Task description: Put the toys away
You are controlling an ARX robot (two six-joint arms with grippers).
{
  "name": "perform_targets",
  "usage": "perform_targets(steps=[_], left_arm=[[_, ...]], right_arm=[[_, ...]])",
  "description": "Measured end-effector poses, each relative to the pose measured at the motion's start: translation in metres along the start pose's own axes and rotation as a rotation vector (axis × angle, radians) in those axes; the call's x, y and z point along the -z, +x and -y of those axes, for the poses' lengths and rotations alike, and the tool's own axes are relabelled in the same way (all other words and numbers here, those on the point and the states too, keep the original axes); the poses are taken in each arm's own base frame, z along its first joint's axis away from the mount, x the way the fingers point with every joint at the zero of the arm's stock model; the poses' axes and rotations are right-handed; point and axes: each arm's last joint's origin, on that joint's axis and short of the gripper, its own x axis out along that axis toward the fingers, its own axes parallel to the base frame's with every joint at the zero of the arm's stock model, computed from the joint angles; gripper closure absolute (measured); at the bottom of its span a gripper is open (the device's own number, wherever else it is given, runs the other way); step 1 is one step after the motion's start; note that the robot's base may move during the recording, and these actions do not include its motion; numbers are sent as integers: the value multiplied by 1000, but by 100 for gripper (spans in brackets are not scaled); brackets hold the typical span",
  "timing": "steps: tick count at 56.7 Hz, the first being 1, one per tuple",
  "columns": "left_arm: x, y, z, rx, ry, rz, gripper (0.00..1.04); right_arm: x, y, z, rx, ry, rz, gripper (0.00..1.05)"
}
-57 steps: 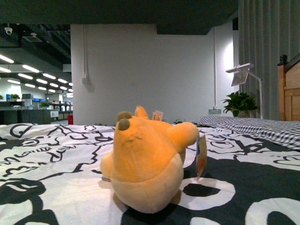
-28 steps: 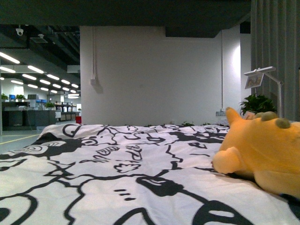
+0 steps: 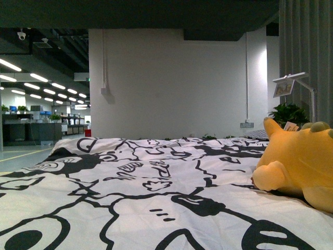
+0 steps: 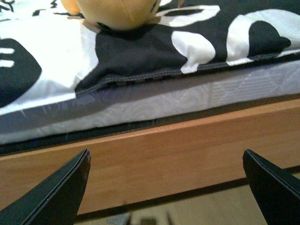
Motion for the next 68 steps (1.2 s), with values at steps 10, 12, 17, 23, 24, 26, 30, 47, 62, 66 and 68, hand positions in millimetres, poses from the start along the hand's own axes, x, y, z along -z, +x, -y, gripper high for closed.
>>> perform_targets(steps=[10, 12, 17, 23, 24, 26, 30, 47, 62, 66, 68], left_arm=[[0, 0, 0, 0, 0, 0, 6], [0, 0, 0, 0, 0, -1, 6], [0, 0, 0, 0, 0, -1, 6], [0, 0, 0, 0, 0, 0, 6], [0, 0, 0, 0, 0, 0, 6], [0, 0, 0, 0, 0, 0, 6], [0, 0, 0, 0, 0, 0, 6], [0, 0, 0, 0, 0, 0, 6], [0, 0, 0, 0, 0, -1, 6], [0, 0, 0, 0, 0, 0, 6], [0, 0, 0, 0, 0, 0, 6]], right_arm=[[-17, 13, -12, -37, 20, 60, 7], [-20, 16, -14, -40, 24, 71, 7], [-30, 30, -19, -47, 36, 111, 7], [-39, 48, -21, -35, 47, 150, 7], [-42, 54, -21, -34, 48, 159, 7], [-45, 59, -21, -30, 48, 171, 7], [-51, 72, -21, -18, 50, 196, 7], [-71, 114, -21, -31, 52, 244, 7], [-100, 131, -28, -6, 31, 405, 7], [-105, 136, -32, -11, 20, 425, 7], [-106, 139, -34, -20, 7, 432, 7]])
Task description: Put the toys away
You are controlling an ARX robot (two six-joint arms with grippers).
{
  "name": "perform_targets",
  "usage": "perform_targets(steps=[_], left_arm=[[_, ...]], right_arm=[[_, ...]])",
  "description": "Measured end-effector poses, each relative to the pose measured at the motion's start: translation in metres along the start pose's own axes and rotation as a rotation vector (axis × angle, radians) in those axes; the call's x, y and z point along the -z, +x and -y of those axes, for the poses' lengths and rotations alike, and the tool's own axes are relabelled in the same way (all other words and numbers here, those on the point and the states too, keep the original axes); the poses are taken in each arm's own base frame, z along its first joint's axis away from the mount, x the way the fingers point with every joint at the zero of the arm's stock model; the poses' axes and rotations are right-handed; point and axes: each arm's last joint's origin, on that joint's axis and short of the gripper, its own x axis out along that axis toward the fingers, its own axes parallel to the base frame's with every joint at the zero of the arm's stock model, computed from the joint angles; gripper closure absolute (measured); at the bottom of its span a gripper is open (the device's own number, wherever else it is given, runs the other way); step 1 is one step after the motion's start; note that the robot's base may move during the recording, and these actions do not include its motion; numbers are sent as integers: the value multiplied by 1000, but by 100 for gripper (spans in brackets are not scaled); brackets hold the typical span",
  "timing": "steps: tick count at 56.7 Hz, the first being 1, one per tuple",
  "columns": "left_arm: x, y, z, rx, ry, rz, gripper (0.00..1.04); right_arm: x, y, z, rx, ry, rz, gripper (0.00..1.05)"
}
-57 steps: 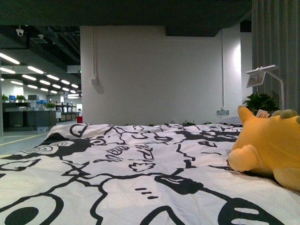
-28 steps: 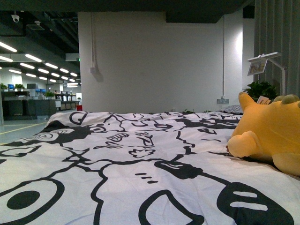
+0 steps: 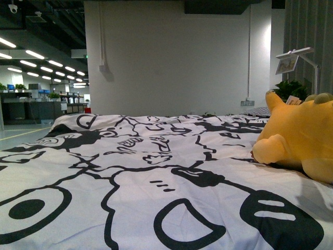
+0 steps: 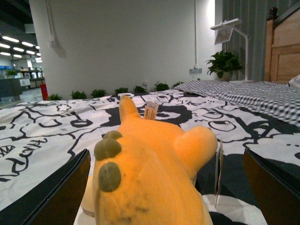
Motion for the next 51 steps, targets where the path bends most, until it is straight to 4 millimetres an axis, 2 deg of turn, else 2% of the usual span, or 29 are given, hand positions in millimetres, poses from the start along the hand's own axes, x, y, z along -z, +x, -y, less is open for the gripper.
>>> perform_targets(steps=[28, 51], left_arm=[[0, 0, 0, 0, 0, 0, 6], [0, 0, 0, 0, 0, 0, 6]], right_arm=[[24, 28, -32, -102, -116, 14, 7], [37, 56, -37, -86, -231, 19, 7]])
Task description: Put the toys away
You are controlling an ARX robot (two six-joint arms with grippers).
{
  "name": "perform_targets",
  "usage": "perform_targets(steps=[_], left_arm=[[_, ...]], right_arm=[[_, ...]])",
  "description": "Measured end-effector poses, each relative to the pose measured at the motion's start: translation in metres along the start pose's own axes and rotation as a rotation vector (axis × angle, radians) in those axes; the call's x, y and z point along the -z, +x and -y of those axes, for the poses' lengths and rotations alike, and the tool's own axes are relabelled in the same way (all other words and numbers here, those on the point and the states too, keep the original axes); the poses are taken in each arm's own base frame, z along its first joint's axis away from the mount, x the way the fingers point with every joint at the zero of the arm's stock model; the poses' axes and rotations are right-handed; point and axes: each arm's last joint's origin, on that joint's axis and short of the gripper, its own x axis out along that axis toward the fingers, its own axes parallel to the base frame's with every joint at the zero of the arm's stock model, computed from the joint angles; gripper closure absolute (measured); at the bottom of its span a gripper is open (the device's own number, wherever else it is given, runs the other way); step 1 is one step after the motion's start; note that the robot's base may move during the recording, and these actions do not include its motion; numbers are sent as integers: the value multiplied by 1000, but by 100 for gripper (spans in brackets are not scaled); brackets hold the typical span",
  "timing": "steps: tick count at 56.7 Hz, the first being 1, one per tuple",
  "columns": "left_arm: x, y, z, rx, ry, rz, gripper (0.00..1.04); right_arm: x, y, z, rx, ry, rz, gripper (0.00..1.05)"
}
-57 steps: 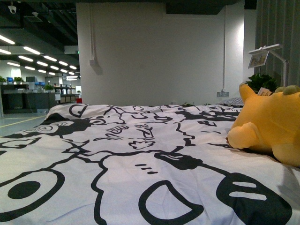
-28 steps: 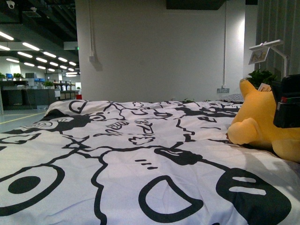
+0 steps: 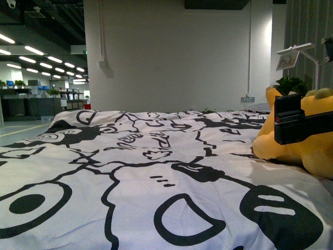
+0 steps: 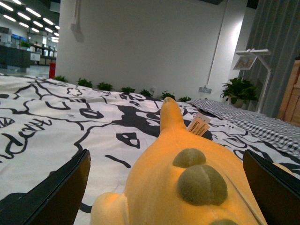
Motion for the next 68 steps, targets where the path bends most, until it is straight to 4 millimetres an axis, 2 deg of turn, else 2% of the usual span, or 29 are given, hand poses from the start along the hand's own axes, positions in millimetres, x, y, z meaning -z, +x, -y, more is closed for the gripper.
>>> perform_targets(steps=[16, 33, 42, 49, 56, 61, 68], left_arm=[[0, 0, 0, 0, 0, 0, 6], [0, 0, 0, 0, 0, 0, 6], [0, 0, 0, 0, 0, 0, 6], [0, 0, 0, 0, 0, 0, 6], [0, 0, 0, 0, 0, 0, 6], [0, 0, 0, 0, 0, 0, 6], [0, 0, 0, 0, 0, 0, 6]], right_arm=[[11, 18, 8, 31, -98, -16, 7], [22, 21, 17, 32, -167, -81, 7], [27, 19, 16, 1, -198, -113, 28], [29, 19, 16, -20, -212, -132, 50], [27, 18, 19, -50, -199, -151, 66], [21, 18, 23, -88, -152, -177, 76], [-2, 13, 31, -194, 19, -219, 86]])
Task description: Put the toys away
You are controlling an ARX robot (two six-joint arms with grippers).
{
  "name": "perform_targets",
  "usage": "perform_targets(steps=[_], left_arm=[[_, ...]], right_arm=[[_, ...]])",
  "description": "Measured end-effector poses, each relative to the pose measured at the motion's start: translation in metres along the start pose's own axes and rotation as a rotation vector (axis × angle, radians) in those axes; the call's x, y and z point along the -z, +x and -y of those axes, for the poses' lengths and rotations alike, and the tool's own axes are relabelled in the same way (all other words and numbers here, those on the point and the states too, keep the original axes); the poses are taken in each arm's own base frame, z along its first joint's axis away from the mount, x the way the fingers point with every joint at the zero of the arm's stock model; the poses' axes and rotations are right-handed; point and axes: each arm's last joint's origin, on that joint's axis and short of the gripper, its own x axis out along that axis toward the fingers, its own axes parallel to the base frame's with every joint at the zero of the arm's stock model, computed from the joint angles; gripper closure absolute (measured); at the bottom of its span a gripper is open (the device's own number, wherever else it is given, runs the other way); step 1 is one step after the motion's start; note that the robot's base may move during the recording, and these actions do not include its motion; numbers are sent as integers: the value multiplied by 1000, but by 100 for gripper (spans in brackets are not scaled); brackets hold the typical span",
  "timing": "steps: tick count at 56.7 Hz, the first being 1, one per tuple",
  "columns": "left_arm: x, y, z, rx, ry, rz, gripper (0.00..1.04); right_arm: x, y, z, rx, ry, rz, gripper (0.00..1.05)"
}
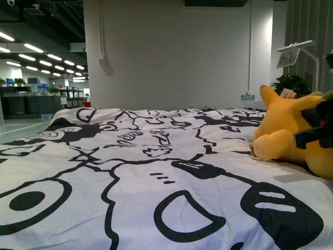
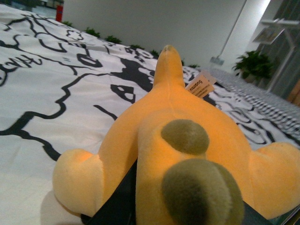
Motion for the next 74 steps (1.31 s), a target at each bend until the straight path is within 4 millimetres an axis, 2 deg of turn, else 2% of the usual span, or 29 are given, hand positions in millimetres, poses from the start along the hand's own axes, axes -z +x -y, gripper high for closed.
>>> perform_targets(steps=[6, 11, 16, 24, 31, 47, 54, 61, 74], left_arm=[[0, 0, 0, 0, 0, 0, 6], [0, 0, 0, 0, 0, 0, 6], [0, 0, 0, 0, 0, 0, 6], [0, 0, 0, 0, 0, 0, 6], [0, 0, 0, 0, 0, 0, 6], [0, 0, 0, 0, 0, 0, 6], [0, 0, 0, 0, 0, 0, 6], [0, 0, 0, 0, 0, 0, 6], [0, 0, 0, 0, 0, 0, 6]], right_arm=[[-23, -15, 1, -113, 94, 7, 90], [-47, -37, 1, -230, 179, 33, 90], [-78, -73, 1, -373, 273, 82, 90], [-96, -110, 1, -450, 353, 117, 90], [-94, -136, -2, -484, 427, 106, 91], [-82, -183, -27, -562, 545, 94, 91], [-74, -193, -34, -509, 570, 49, 91], [-66, -194, -36, -477, 579, 7, 91], [-66, -194, -36, -476, 579, 4, 91]])
